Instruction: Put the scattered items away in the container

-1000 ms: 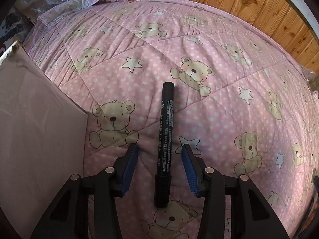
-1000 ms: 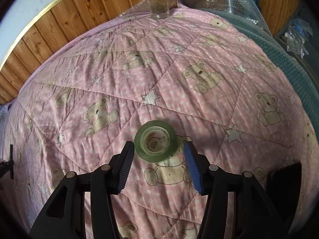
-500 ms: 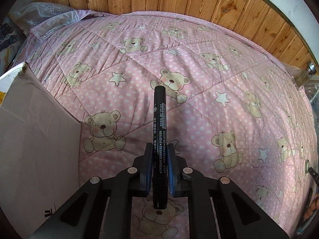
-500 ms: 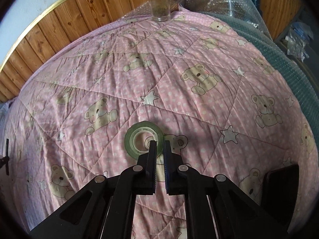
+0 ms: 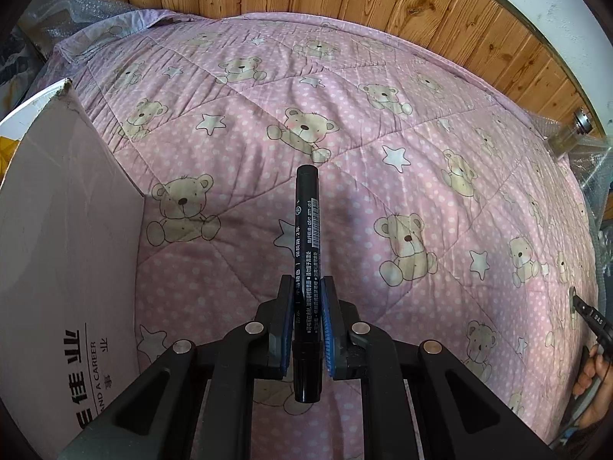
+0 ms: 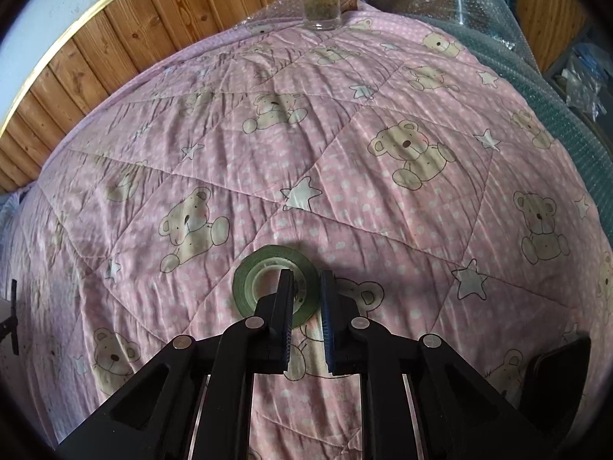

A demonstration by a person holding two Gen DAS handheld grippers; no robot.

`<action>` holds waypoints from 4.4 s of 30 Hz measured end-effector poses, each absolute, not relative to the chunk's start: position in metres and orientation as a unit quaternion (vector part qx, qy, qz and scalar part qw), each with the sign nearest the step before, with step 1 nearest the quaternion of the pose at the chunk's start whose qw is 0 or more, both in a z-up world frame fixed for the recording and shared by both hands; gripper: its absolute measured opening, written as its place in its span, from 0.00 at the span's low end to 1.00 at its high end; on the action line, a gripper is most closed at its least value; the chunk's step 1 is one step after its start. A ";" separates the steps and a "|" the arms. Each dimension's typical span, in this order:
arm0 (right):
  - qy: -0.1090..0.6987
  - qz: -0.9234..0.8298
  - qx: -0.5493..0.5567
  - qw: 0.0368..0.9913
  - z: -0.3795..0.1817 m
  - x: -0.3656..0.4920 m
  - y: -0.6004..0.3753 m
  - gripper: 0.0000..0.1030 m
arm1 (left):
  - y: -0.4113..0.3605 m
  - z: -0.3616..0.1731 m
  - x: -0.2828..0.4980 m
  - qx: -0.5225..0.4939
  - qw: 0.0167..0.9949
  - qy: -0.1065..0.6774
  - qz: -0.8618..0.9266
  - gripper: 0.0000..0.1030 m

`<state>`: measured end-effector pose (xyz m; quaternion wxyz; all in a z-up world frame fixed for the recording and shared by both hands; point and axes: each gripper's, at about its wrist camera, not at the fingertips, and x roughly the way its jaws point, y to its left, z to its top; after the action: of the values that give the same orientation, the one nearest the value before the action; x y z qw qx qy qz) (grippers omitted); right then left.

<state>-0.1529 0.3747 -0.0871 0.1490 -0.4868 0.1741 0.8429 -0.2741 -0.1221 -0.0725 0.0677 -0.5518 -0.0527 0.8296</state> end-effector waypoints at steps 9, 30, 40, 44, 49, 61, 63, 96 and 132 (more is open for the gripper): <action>0.196 0.859 -0.452 0.141 -0.057 -0.122 0.351 0.12 | -0.109 -0.045 -0.255 -0.543 0.099 -0.063 0.832 0.14; 0.156 0.876 -0.455 0.040 -0.027 -0.058 0.198 0.13 | -0.104 0.008 -0.144 -0.506 0.163 -0.019 0.847 0.14; 0.138 0.877 -0.460 0.001 -0.020 -0.027 0.140 0.13 | -0.111 0.033 -0.091 -0.479 0.182 -0.017 0.859 0.13; 0.129 0.877 -0.462 -0.015 -0.018 -0.017 0.120 0.13 | -0.112 0.041 -0.072 -0.463 0.185 -0.011 0.867 0.14; 0.114 0.878 -0.464 -0.037 -0.014 -0.008 0.093 0.13 | -0.122 0.049 -0.053 -0.448 0.188 -0.010 0.874 0.14; 0.070 0.882 -0.454 -0.108 0.011 0.000 0.010 0.13 | -0.163 0.056 -0.025 -0.434 0.181 -0.036 0.882 0.14; 0.063 0.882 -0.452 -0.119 0.017 -0.002 -0.003 0.13 | -0.174 0.058 -0.023 -0.433 0.179 -0.044 0.882 0.14; -0.040 0.854 -0.436 -0.280 0.069 -0.088 -0.203 0.13 | -0.375 0.066 -0.067 -0.432 0.062 -0.181 0.881 0.14; -0.094 0.803 -0.522 -0.270 0.017 -0.162 -0.250 0.36 | -0.388 0.008 -0.106 -0.528 0.020 -0.147 0.836 0.22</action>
<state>-0.1618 -0.2495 0.0166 -0.2699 -0.5223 -0.0941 0.8034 -0.1060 -0.3877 0.0080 0.0204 -0.5280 -0.1468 0.8362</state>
